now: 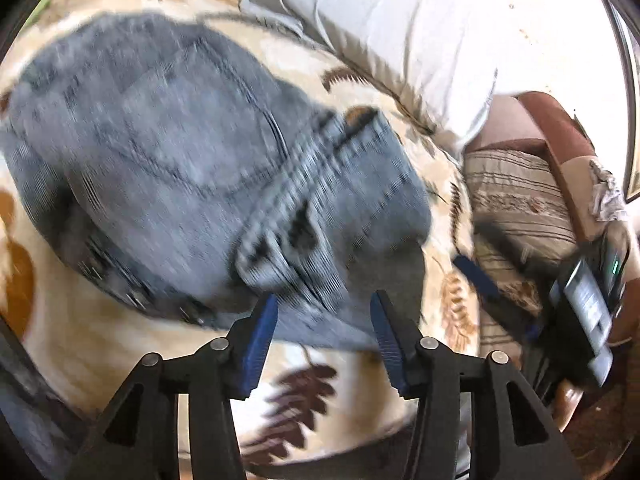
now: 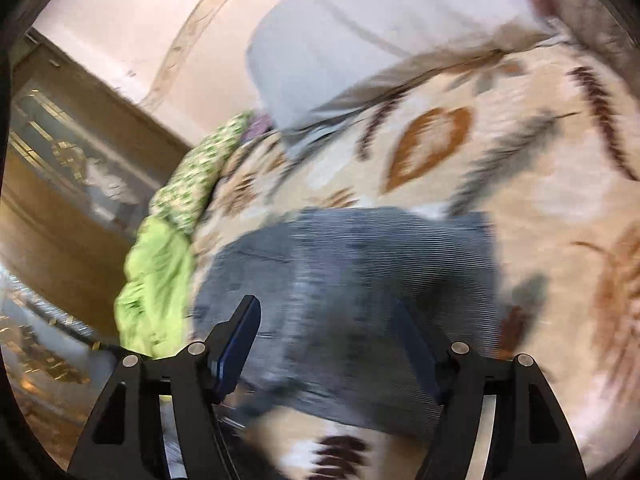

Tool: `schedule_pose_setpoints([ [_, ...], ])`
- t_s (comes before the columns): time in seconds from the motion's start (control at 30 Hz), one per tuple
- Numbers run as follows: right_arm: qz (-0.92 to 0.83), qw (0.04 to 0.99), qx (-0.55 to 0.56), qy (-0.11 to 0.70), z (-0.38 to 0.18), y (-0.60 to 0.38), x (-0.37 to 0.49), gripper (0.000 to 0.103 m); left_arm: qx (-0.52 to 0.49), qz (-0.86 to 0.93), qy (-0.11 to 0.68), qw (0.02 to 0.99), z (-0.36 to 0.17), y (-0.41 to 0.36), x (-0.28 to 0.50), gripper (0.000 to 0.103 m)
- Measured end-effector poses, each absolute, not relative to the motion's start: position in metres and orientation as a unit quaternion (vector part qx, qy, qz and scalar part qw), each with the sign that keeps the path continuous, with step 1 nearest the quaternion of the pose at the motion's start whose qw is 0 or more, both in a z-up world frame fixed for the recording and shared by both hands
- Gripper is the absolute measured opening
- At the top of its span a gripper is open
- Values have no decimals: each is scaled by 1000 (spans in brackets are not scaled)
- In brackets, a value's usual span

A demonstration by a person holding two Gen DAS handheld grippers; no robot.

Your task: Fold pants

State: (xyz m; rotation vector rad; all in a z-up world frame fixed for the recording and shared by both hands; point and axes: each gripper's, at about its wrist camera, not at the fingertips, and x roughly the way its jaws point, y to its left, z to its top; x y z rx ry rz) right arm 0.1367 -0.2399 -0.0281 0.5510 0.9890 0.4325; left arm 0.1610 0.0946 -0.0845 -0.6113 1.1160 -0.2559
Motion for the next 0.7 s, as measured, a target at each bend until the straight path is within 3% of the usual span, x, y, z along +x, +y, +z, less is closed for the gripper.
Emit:
schedule_pose_setpoints([
  [0.1,140,830,252,477,-51,-262,127,71,-258,-105,537,797,-83,94,180,59],
  [0.17,118,829,246,488,-69,-272,123,66,-252,-102,552,788,-88,90,195,58],
  [0.23,116,822,256,496,-83,-281,121,51,-230,-101,574,780,-95,81,207,58],
  [0.27,118,816,266,499,-87,-285,121,51,-209,-99,582,780,-100,74,215,57],
  [0.33,119,815,272,498,-89,-288,122,51,-172,-82,586,788,-106,62,223,38],
  [0.5,129,803,261,520,-108,-279,124,50,-163,-88,551,814,-97,60,212,21],
  [0.6,137,810,258,508,-102,-274,122,51,-171,-90,523,830,-86,69,193,21],
  [0.7,132,824,239,497,-95,-270,120,51,-164,-87,549,815,-108,69,197,23],
])
